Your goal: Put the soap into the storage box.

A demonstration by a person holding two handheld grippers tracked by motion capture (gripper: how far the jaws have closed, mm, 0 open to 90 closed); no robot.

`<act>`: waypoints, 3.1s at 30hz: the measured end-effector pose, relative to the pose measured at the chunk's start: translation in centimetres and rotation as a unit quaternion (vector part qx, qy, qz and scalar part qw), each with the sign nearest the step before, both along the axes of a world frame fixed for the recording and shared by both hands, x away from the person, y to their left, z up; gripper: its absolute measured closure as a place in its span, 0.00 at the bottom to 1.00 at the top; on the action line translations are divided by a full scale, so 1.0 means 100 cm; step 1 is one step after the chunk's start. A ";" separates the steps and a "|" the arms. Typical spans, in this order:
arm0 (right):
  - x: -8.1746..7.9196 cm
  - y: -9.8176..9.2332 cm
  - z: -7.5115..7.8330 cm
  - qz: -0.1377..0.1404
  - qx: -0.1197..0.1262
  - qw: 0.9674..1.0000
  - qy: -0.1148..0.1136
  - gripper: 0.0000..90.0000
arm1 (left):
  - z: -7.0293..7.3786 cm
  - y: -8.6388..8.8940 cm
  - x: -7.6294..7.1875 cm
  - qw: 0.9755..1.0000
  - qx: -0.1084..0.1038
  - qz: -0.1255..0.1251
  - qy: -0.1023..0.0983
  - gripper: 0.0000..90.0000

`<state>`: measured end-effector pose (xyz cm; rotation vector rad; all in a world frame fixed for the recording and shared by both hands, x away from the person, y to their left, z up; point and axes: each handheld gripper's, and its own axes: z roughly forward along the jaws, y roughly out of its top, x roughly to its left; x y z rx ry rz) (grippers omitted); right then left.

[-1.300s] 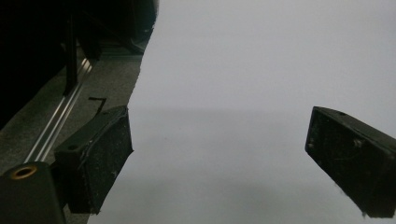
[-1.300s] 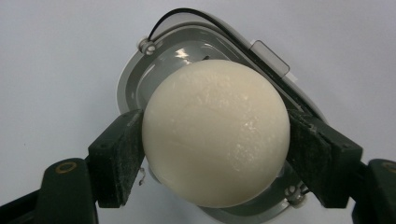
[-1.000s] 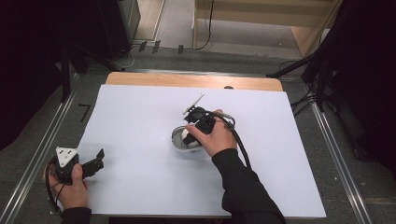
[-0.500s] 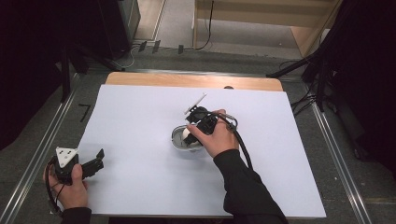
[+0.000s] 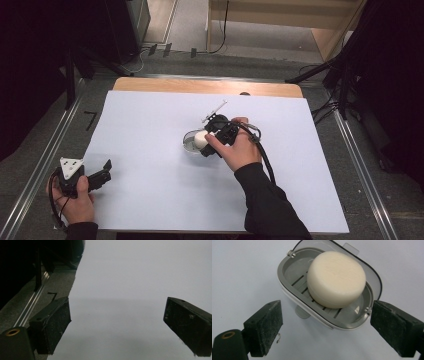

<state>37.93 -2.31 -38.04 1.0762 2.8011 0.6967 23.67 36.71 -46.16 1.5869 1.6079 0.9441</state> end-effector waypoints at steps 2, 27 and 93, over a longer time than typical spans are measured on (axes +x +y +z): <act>-0.001 -0.007 0.000 -0.003 0.006 1.000 -0.001 0.11 | 0.000 0.000 0.000 1.000 0.001 0.000 -0.001 0.09; -0.019 -0.083 -0.010 -0.054 0.023 0.998 0.004 0.01 | 0.000 0.000 0.000 1.000 0.003 0.000 -0.001 0.09; -0.092 -0.269 -0.076 -0.215 0.080 0.971 -0.062 0.11 | 0.000 -0.002 0.000 1.000 0.008 -0.007 -0.003 0.09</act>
